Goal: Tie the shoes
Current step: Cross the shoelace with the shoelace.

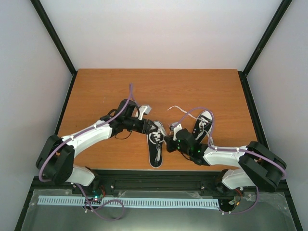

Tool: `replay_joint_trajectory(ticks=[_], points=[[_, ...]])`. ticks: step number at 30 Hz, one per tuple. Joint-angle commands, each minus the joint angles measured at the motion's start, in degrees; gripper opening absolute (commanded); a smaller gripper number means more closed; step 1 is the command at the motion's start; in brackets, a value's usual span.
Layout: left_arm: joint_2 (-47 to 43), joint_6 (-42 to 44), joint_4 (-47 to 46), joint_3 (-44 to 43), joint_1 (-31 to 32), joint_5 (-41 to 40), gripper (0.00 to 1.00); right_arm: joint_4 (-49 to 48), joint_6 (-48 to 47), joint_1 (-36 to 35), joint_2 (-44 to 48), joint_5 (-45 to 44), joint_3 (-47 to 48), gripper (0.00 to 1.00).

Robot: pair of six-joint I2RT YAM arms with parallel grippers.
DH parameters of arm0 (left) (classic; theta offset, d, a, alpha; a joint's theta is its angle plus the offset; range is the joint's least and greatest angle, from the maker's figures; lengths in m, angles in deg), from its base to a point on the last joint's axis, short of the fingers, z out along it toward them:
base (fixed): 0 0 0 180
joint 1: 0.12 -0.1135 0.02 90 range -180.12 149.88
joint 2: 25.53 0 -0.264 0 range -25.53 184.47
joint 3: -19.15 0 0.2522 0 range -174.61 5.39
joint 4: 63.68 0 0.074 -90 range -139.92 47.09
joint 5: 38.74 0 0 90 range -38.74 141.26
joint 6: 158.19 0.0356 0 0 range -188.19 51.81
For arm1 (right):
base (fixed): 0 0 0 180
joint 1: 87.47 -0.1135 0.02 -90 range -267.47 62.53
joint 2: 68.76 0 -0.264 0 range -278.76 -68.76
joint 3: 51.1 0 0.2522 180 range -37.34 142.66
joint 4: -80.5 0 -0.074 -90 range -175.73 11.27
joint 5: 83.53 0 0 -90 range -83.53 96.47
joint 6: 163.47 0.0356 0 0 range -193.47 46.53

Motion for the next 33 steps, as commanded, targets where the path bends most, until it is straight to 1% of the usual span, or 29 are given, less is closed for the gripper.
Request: replay_joint_trajectory(ticks=[1, 6, 10, 12, 15, 17, 19, 23, 25, 30, 33], points=[[-1.64, 2.33, 0.64, -1.43, 0.15, -0.75, 0.59, -2.43, 1.06, 0.82, 0.53, -0.01, 0.4, 0.03], [1.78, 0.87, -3.49, -1.49, 0.21, 6.29, 0.64, -3.81, 0.43, 1.04, 1.06, 1.34, -0.51, 0.03], [2.96, 2.84, -3.66, -2.66, 0.23, 7.23, 0.67, -5.16, -0.1, 1.13, 1.34, 2.99, -1.17, 0.03], [5.18, 2.67, -3.6, -3.78, 0.24, 8.11, 0.67, -5.53, -0.37, 1.17, 1.37, 3.55, -1.3, 0.03], [7.47, 0.0, -7.41, -3.5, 0.2, 10.43, 0.66, -5.46, -0.73, 1.21, 1.5, 3.87, -1.22, 0.03], [8.41, -0.73, -8.44, -3.88, 0.24, 11.06, 0.6, -5.31, -0.74, 1.22, 1.52, 3.89, -1.21, 0.03], [8.75, -0.73, -8.42, -4.21, 0.19, 11.44, 0.51, -5.2, -0.62, 1.22, 1.54, 3.8, -1.27, 0.03], [8.89, -1.11, -8.56, -3.88, 0.23, 11.84, 0.39, -5.2, -0.64, 1.17, 1.54, 3.72, -1.3, 0.03], [9.2, -1.79, -9.35, -3.39, 0.24, 12.34, 0.34, -5.46, -0.61, 1.21, 1.39, 3.73, -1.3, 0.03], [9.69, -2.83, -10.36, -2.88, 0.24, 12.78, 0.18, -5.46, -0.74, 1.22, 1.38, 3.95, -1.28, 0.03], [9.88, -3.52, -11.28, -2.72, 0.24, 12.78, 0.12, -5.55, -1.15, 1.22, 1.85, 4.09, -1.68, 0.03]])
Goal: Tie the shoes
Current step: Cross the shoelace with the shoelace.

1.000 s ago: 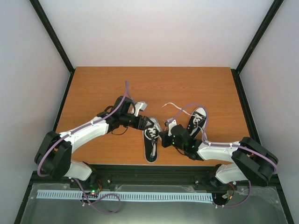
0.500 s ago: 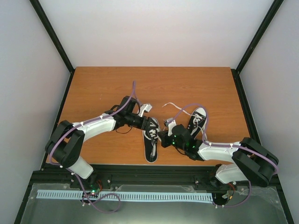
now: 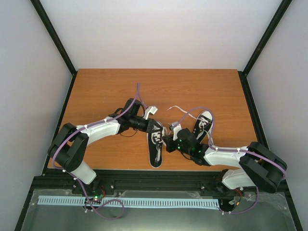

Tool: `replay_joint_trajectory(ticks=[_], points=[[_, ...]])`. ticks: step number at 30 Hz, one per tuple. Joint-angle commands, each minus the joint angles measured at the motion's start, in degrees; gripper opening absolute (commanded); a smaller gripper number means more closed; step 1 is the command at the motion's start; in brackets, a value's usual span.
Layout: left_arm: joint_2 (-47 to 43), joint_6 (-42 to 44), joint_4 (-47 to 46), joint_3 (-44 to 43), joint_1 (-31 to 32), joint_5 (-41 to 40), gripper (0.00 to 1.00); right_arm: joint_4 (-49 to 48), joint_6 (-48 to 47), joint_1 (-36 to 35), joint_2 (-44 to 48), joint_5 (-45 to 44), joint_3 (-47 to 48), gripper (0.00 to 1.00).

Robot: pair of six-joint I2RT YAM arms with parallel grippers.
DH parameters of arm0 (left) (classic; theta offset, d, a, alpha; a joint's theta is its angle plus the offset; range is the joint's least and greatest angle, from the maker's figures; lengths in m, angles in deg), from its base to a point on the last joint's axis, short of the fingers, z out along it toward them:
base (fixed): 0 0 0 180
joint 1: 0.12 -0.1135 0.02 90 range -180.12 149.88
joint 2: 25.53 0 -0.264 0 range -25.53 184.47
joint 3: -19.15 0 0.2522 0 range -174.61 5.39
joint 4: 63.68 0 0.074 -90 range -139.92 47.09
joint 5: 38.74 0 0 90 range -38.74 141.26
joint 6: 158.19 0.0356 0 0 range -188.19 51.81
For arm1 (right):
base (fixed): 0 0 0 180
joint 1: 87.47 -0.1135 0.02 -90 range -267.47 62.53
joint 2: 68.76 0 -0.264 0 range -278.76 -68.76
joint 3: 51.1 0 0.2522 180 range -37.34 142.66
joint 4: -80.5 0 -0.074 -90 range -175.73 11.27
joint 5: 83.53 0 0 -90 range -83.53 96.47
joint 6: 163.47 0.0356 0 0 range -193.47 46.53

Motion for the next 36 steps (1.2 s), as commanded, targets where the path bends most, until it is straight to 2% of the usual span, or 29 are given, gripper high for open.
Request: replay_joint_trajectory(ticks=[1, 6, 10, 11, 14, 17, 36], points=[[0.89, -1.14, -3.02, -0.91, 0.17, 1.31, 0.11, -2.46, -1.22, 0.47, 1.61, -0.35, -1.26, 0.03], [1.38, -2.03, -4.49, -0.28, 0.11, 2.15, 0.01, -1.66, -1.34, 0.47, 3.31, -0.89, -2.58, 0.03], [1.34, -2.0, -4.67, 0.14, 0.12, 2.25, 0.01, -0.58, -1.24, 0.49, 4.77, -1.76, -3.38, 0.03], [1.4, -2.0, -4.64, 0.12, 0.13, 2.47, 0.02, -0.44, -1.24, 0.48, 4.97, -1.81, -3.61, 0.03], [2.39, -2.44, -4.55, -0.5, 0.12, 3.9, 0.21, -0.6, -1.78, 0.47, 5.91, -1.32, -3.96, 0.03], [3.79, -2.95, -4.78, -1.15, 0.13, 5.12, 0.3, -0.49, -2.57, 0.47, 6.47, -1.22, -3.75, 0.03], [6.03, -3.99, -4.98, -3.83, 1.24, 7.8, 0.51, -0.51, -4.14, 0.47, 5.12, -0.21, -2.8, 0.03]])
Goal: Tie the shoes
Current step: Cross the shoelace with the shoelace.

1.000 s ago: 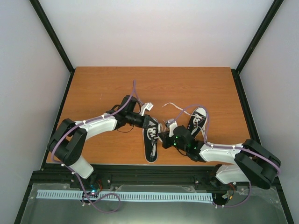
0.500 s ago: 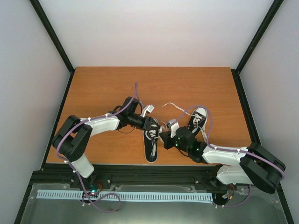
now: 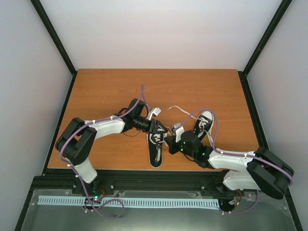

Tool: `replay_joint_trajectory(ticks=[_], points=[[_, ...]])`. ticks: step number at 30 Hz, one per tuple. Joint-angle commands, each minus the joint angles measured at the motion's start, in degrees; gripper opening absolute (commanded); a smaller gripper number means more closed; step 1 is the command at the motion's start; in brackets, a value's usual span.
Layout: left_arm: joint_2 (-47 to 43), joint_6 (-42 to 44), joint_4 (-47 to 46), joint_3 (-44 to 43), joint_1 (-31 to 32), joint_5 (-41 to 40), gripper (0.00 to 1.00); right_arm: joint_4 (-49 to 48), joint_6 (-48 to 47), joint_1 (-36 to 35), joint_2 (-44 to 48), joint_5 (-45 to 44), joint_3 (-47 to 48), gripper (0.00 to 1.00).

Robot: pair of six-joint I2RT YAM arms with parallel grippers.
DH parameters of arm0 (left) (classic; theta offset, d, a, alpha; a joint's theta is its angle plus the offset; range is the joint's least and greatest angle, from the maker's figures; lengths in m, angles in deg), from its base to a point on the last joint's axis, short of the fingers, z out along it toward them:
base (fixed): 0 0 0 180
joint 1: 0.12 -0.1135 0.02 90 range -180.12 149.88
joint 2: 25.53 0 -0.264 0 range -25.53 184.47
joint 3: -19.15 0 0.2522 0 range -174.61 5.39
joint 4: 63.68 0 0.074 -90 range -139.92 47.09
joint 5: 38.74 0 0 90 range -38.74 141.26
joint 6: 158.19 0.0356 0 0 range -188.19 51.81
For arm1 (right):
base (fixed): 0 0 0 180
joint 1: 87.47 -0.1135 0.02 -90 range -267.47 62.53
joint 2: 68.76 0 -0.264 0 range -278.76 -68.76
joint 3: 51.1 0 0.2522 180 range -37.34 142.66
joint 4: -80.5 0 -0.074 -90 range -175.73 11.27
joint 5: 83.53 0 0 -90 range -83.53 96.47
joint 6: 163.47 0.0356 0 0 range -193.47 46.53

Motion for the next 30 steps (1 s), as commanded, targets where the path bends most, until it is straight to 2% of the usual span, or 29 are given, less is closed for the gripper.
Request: replay_joint_trajectory(ticks=[1, 5, 9, 17, 24, 25, 27, 30], points=[[0.07, -0.15, -1.2, -2.27, 0.8, 1.61, 0.53, -0.99, -0.91, 0.47, -0.41, -0.41, 0.3, 0.03], [0.68, 1.68, 1.38, -3.58, 1.88, 1.71, 0.55, -0.99, -0.95, 0.52, -0.56, -0.19, 0.31, 0.03], [1.31, 3.49, 4.39, -5.25, 3.34, 0.91, 0.51, -0.91, -0.88, 0.47, -0.71, -0.35, 0.39, 0.03], [1.29, 4.21, 7.3, -5.08, 4.09, -1.42, 0.27, -0.56, -0.54, 0.47, 0.36, -1.36, -0.21, 0.03], [-0.82, 2.36, 5.32, -3.61, 4.09, -3.78, 0.04, 0.3, 0.08, 0.47, 1.16, -1.81, -0.85, 0.05], [-1.29, 2.13, 4.96, -3.35, 4.09, -4.36, 0.02, 0.67, 0.29, 0.47, 1.58, -2.01, -1.01, 0.08], [-2.39, 1.96, 4.8, -2.77, 4.09, -5.78, 0.01, 2.16, 0.63, 0.47, 3.12, -2.01, -1.45, 0.21], [-3.67, 1.64, 4.75, -1.95, 3.95, -7.4, 0.01, 6.32, 0.07, 0.53, 8.01, -2.95, -2.18, 0.48]])
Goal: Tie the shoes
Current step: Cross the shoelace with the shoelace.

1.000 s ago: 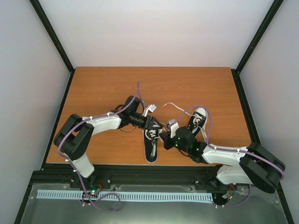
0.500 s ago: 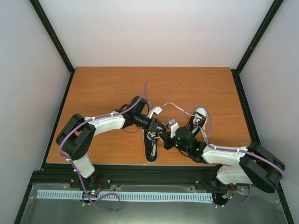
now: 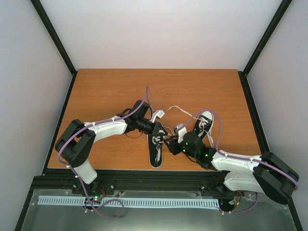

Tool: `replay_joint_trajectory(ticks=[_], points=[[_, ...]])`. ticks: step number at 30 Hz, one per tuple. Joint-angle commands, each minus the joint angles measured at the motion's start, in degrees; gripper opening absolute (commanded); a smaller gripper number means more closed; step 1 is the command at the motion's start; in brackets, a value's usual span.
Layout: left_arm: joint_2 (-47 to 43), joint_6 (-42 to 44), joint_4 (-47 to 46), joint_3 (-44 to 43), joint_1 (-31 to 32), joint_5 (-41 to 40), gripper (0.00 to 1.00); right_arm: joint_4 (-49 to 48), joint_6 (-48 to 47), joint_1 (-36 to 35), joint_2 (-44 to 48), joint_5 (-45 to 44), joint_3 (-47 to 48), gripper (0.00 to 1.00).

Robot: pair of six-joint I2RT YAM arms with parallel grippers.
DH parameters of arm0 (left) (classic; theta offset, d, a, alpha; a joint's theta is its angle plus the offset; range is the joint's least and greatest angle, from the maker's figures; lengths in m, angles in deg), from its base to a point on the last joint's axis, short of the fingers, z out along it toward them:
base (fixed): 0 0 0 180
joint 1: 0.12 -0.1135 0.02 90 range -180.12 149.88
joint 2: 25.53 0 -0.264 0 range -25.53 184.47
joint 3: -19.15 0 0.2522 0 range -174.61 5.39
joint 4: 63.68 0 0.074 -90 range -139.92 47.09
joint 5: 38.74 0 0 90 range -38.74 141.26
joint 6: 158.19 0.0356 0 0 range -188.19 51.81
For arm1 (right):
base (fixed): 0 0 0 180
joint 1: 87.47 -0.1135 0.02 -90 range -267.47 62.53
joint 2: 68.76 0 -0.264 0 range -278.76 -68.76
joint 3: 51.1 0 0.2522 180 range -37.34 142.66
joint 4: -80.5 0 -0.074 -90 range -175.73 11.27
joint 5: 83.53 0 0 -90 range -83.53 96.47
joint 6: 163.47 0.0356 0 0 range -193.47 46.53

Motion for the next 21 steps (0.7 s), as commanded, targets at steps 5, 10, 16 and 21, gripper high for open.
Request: replay_joint_trajectory(ticks=[5, 10, 16, 21], points=[[-3.87, -1.53, -1.7, 0.96, -0.11, -2.0, 0.01, 8.84, -1.24, 3.16, 16.99, 0.33, -2.65, 0.8], [-4.27, -2.59, -2.01, 1.52, -0.2, -1.63, 0.01, 1.41, 0.31, 8.96, 17.37, 8.15, -4.05, 0.92], [-5.25, -4.68, -2.49, 1.97, -0.24, -2.19, 0.01, -12.69, 2.76, 9.37, 6.46, 12.28, -4.43, 0.96], [-4.72, -6.58, -2.63, 1.96, -0.53, -2.33, 0.01, -17.52, 1.03, 7.9, 4.25, 12.01, -6.42, 0.97]])
